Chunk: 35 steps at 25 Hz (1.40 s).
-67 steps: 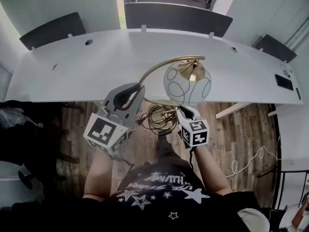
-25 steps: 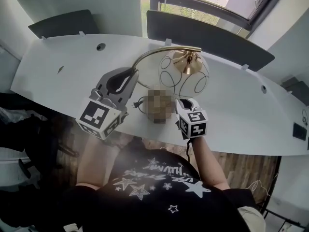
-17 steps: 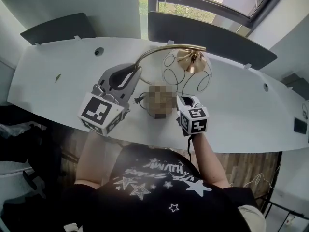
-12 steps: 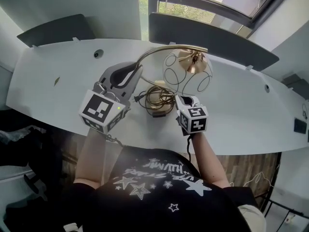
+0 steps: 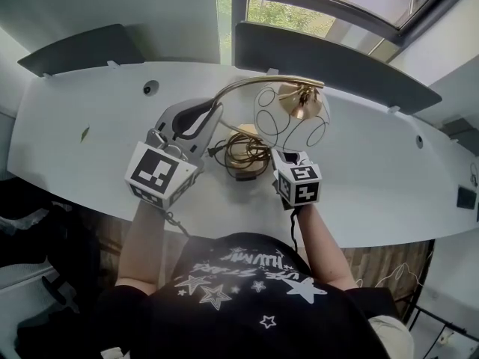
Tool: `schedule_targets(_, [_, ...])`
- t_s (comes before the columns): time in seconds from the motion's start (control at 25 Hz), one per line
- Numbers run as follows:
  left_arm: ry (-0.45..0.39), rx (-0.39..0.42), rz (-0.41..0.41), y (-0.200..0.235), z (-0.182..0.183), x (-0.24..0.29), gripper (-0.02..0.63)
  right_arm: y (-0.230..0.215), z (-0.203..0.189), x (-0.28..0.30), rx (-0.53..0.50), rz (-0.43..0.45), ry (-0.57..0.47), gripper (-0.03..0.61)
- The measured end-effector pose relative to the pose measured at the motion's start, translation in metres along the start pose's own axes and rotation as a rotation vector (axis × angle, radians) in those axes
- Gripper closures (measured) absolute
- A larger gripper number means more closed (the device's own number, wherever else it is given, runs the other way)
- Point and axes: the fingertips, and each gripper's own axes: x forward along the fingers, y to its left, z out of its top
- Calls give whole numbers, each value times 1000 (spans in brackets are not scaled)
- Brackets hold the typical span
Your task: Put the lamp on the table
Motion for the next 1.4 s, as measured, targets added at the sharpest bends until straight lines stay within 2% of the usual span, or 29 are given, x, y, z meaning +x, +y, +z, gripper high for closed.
schedule_targets(0.28, [38,15,-8,-1,-5,4,581,1,-5,9,8,11,17,531])
schedule_targets(0.8, [40,10,28,4,-4,6,581,2,-4,9,6,30,12,529])
schedule_targets(0.96, [33,17,40,4,-6,2,581,4,-6,10,-12,28,11,529])
schedule_targets(1.12, [-9,0,68,5,-3,4,581,3,-7,12,-34,23,22,529])
schedule_targets(1.24, [0,1,75,5,-5,4,581,2,-6,12,-42,20,28,529])
schedule_targets(1.4, [-17,-37,84,5,0,8,581,0,-5,13,-29,31,30,526])
